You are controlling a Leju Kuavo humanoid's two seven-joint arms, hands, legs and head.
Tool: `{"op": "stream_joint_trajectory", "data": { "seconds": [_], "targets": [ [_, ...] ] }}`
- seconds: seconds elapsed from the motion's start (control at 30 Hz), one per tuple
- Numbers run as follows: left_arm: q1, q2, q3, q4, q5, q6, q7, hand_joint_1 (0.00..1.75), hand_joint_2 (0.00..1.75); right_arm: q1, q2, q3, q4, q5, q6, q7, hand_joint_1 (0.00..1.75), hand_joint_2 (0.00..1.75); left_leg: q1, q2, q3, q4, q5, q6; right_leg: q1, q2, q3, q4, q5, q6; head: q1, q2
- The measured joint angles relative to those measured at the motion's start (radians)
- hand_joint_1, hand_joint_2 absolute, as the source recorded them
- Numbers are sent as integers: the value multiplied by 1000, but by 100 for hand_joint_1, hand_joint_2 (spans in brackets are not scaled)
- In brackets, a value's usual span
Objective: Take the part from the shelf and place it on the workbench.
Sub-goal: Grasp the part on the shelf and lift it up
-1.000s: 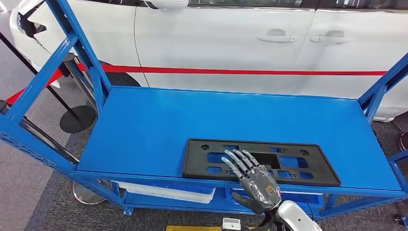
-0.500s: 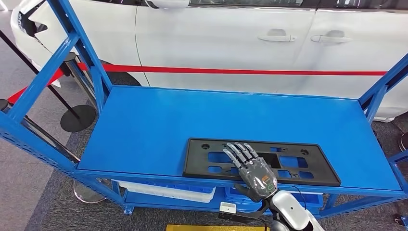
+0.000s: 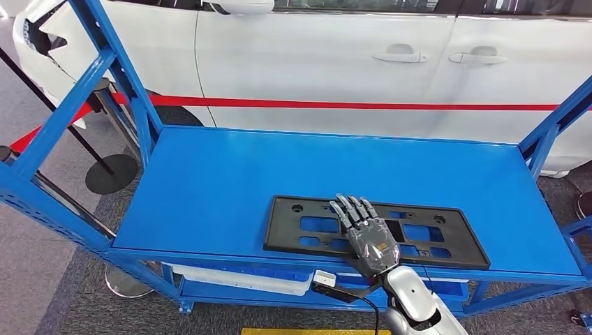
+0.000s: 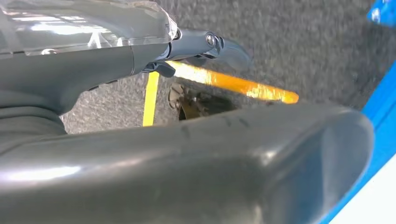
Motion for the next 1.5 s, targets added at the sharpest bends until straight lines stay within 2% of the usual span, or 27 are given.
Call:
{"op": "stream_joint_trajectory", "data": {
  "seconds": [0.07,0.13,0.17,0.2,0.23,0.27,0.33,0.4,0.5,0.57,0.63,0.7,0.73,0.77,0.8,0.83,0.87,0.93,1.07,1.13,1.2,1.23,1.27,1.3,1.4,1.43,1.5],
  "targets": [
    [0,0,0,0,0,0,0,0,0,-4,2,-1,10,1,-1,1,82,175,2,1,0,-4,4,12,-2,-2,-10,31,-20,9,1,0],
    [0,1,0,0,0,0,-1,0,0,-6,3,-3,21,4,0,3,156,175,3,1,-1,-6,7,20,-5,-4,-53,130,-77,18,3,0],
    [0,1,0,0,0,0,-1,0,0,-7,4,-4,28,9,2,6,164,175,2,1,-3,-6,7,22,-6,-4,-84,194,-110,21,4,0],
    [0,1,0,0,0,0,-2,0,0,-7,4,-5,34,15,2,11,165,175,1,1,-4,-5,7,22,-7,-5,-112,251,-133,23,3,0],
    [1,1,0,0,0,0,-2,0,0,-7,4,-5,40,22,2,15,165,175,0,1,-4,-5,7,22,-8,-5,-128,280,-137,23,3,0],
    [2,1,0,0,0,0,-3,0,0,-8,4,-5,46,28,2,19,165,175,-1,1,-4,-5,7,22,-8,-5,-126,272,-120,21,3,0],
    [1,1,0,0,0,0,-5,0,0,-11,4,-5,56,38,0,24,166,175,-3,0,0,-5,7,22,-4,-4,-72,154,-47,8,4,0],
    [-1,-2,0,0,0,-1,-7,0,0,-17,5,-6,63,45,-4,31,165,175,-6,-1,1,-7,7,19,4,-5,-15,32,-2,-9,2,0],
    [-2,-4,0,1,0,-1,-11,0,0,-25,5,-8,73,50,-12,39,164,175,-4,-1,-1,-13,12,5,12,-6,-2,-10,6,-22,1,0],
    [-3,-4,0,1,0,-1,-15,0,0,-28,7,-10,78,50,-19,39,165,175,-5,-1,-2,-5,3,-6,6,-9,9,-33,18,-27,0,0],
    [-3,-4,0,1,0,-1,-18,0,0,-29,8,-11,86,50,-24,39,164,175,-5,0,-34,71,-44,-15,-1,-14,20,-52,29,-31,-1,0],
    [-2,-3,0,1,1,-1,-20,0,0,-30,9,-13,94,48,-30,39,163,175,-1,0,-94,198,-104,-22,-1,-16,17,-51,29,-35,-2,0],
    [-1,-2,1,1,3,-1,-24,0,44,-30,9,-13,97,46,-34,38,161,175,1,0,-115,240,-115,-25,-1,-16,15,-48,27,-34,-2,0],
    [0,-1,1,1,6,-2,-33,0,87,-30,9,-13,100,44,-38,38,160,175,4,0,-120,250,-108,-29,-2,-16,13,-43,25,-32,-2,0],
    [1,0,1,1,9,-3,-47,0,131,-29,10,-14,102,43,-41,37,159,175,6,1,-105,220,-83,-32,-3,-15,12,-37,22,-29,-2,0],
    [0,2,2,1,12,-4,-65,0,175,-29,10,-15,104,41,-43,37,158,175,10,2,-74,157,-47,-36,-5,-13,12,-29,16,-24,-2,0],
    [0,3,2,1,14,-5,-83,0,175,-29,10,-16,105,40,-44,37,157,175,12,1,-41,94,-23,-38,-5,-12,10,-19,10,-17,-2,0],
    [-1,5,2,1,14,-4,-109,0,175,-29,10,-22,106,37,-45,35,157,175,12,-1,-3,17,-4,-29,-3,-8,3,0,0,-5,-3,0],
    [0,6,2,1,4,17,-113,0,175,-29,10,-32,108,29,-47,32,157,175,10,0,-4,10,-3,1,-5,-3,-6,14,-8,12,-3,0],
    [-1,6,2,1,1,24,-111,0,175,-28,10,-36,110,27,-48,31,157,175,12,1,-7,7,2,11,-8,-4,-41,88,-56,20,-2,0],
    [0,7,2,1,0,28,-109,0,175,-28,10,-37,114,26,-51,26,157,175,10,2,-12,7,4,14,-9,-5,-107,220,-118,27,-1,0],
    [1,7,2,1,0,32,-108,0,175,-27,10,-38,116,25,-54,22,157,175,9,2,-14,7,4,15,-9,-5,-132,270,-132,27,-1,0],
    [1,7,2,1,1,35,-109,0,175,-27,11,-39,117,23,-57,18,157,175,8,1,-14,7,4,15,-9,-5,-142,287,-126,26,-1,0],
    [1,7,2,1,3,37,-112,0,175,-26,11,-39,117,22,-60,16,157,175,6,1,-12,7,4,15,-8,-5,-133,266,-103,22,-1,0],
    [0,5,2,1,9,37,-123,0,175,-28,11,-42,117,20,-64,14,157,175,3,-1,-8,6,4,13,3,-5,-42,72,-6,-6,-2,0],
    [-1,4,2,1,9,37,-125,0,175,-29,11,-43,117,20,-64,14,157,175,3,-1,-9,5,4,10,8,-6,-23,27,6,-14,-2,0],
    [-1,2,2,2,11,37,-126,0,175,-29,11,-45,117,20,-66,13,157,175,4,-1,-10,1,7,0,13,-8,-14,3,8,-23,-2,0]
  ]
}}
